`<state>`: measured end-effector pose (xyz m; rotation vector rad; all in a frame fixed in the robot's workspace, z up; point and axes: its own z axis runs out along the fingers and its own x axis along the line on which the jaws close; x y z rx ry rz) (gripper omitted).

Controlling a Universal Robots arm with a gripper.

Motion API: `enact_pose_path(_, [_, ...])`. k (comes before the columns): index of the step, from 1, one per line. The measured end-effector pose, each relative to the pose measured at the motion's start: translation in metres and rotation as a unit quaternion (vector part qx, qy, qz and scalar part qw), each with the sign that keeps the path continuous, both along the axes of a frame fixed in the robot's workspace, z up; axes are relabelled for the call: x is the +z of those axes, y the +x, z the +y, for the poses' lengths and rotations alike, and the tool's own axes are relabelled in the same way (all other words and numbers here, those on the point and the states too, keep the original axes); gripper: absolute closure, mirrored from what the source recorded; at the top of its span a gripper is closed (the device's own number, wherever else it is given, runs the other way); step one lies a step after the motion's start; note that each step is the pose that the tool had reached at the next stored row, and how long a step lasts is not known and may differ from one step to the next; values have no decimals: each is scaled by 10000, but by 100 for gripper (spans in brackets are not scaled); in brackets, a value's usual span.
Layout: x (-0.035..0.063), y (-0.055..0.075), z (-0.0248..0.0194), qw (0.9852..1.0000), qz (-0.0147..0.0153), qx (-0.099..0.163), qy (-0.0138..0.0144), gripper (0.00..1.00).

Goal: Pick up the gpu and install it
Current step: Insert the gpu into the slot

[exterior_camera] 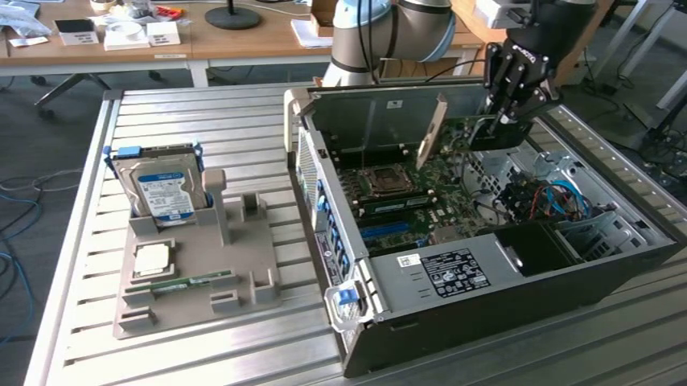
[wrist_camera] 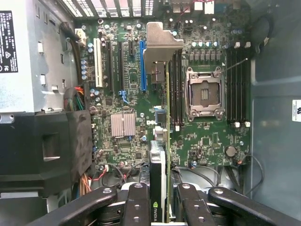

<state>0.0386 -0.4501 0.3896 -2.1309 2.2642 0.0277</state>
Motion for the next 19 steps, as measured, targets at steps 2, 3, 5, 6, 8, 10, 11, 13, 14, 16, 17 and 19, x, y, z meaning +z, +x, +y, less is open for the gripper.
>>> enact_pose_path(2, [-22, -3, 0, 10000, 0, 1, -1, 73])
enact_pose_path(3, [-33, -5, 0, 10000, 0, 1, -1, 73])
enact_pose_path(5, [-46, -5, 0, 10000, 1, 1, -2, 73])
enact_pose_path(6, [-46, -5, 0, 10000, 0, 1, -2, 73])
enact_pose_path(8, [-46, -6, 0, 10000, 0, 1, -1, 73])
enact_pose_path(10, [-46, -6, 0, 10000, 0, 1, -1, 73])
enact_pose_path(11, [-46, -6, 0, 10000, 0, 1, -1, 73])
enact_pose_path(13, [-47, -6, 0, 10000, 0, 1, -1, 73])
enact_pose_path(14, [-47, -6, 0, 10000, 0, 1, -1, 73])
enact_pose_path(16, [-46, -6, 0, 10000, 0, 1, -1, 73])
enact_pose_path(17, [-47, -6, 0, 10000, 0, 1, -1, 73])
enact_pose_path(19, [-57, -6, 0, 10000, 0, 1, 0, 73])
